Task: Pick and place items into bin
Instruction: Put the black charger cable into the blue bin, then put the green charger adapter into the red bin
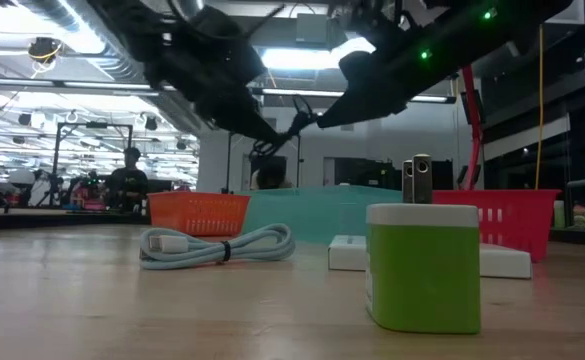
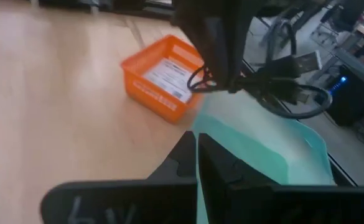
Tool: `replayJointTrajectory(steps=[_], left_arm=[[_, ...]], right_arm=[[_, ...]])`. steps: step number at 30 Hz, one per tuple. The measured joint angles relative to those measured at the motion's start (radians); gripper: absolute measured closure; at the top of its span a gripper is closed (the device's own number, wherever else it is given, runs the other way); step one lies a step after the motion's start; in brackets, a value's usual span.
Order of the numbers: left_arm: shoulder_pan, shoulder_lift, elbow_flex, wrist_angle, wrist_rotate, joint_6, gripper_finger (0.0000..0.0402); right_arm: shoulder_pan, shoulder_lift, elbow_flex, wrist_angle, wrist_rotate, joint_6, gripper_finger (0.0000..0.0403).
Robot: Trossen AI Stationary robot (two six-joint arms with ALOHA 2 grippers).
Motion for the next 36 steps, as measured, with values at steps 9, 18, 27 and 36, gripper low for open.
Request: replayJointTrajectory(steps=[9, 18, 27, 36], left_arm=[[0.100, 0.127, 0.096, -0.062, -0.002, 0.044, 0.0386], [0.132, 0.202, 0.110, -0.053, -0.022, 0.098, 0.0359], [0.129, 0.190, 0.111, 0.020, -0.060, 0.096, 0.0306], [0.101, 0.132, 0.110, -0.003, -0.055, 0.150, 0.0292]], right_arm=[[-0.044, 0.000, 0.000, -0.075, 0.001, 0.060, 0.0402], [-0.044, 0.000, 0.000, -0.092, 0.000, 0.069, 0.0402], [-0.044, 0.000, 0.000, -0.118, -0.001, 0.084, 0.0402], [-0.043, -0.001, 0.000, -0.145, -0.001, 0.122, 0.0402]])
